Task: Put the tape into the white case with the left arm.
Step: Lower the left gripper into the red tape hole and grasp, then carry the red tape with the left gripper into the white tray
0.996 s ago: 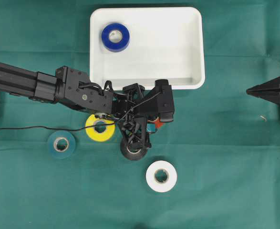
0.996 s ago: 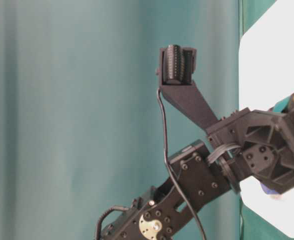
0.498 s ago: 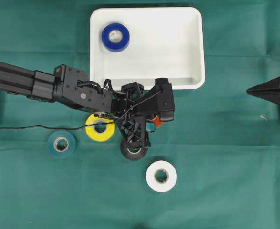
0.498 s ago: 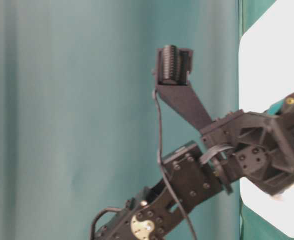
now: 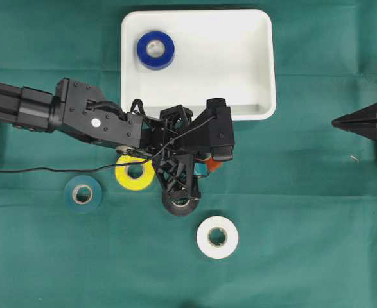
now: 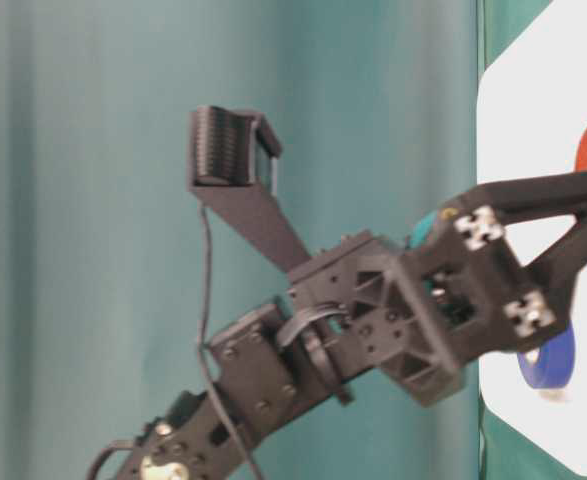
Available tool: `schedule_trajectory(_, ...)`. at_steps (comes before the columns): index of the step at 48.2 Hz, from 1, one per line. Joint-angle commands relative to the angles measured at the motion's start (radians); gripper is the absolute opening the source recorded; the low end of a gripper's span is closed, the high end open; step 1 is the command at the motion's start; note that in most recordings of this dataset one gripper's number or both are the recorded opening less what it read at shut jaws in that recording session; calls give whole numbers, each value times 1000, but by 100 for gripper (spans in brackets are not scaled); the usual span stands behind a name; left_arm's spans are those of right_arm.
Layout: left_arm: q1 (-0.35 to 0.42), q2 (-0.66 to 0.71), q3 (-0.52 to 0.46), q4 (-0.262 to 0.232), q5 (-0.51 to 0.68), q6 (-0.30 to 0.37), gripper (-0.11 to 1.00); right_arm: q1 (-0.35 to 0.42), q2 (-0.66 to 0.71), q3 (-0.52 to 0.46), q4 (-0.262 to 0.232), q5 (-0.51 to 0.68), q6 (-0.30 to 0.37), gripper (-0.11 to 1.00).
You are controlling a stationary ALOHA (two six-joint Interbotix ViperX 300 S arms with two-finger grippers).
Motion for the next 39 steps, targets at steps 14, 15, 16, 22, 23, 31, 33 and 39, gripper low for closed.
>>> schedule_trajectory(14, 5, -52, -46, 5, 46, 9, 25, -2, 5, -11, -3, -9, 0, -9)
schedule_trajectory(15, 6, -52, -46, 5, 46, 12, 25, -2, 5, -11, -3, -9, 0, -9)
schedule_trajectory(16, 9, -52, -46, 5, 46, 20, 25, -2, 5, -11, -3, -9, 2, -9)
schedule_trajectory(22, 34, -55, -44, 5, 48, 74, 25, -2, 5, -11, -3, -9, 0, -9)
schedule_trajectory(23, 40, -57, -44, 5, 48, 83, 25, -2, 5, -11, -3, -9, 0, -9)
schedule_trajectory(31, 104, -60, -38, 5, 48, 144, 25, -2, 5, -11, -3, -9, 2, -9)
schedule_trajectory(33, 123, -60, -37, 5, 48, 153, 25, -2, 5, -11, -3, -9, 0, -9)
schedule_trajectory(39, 183, -60, -37, 5, 48, 178, 25, -2, 5, -11, -3, -9, 2, -9)
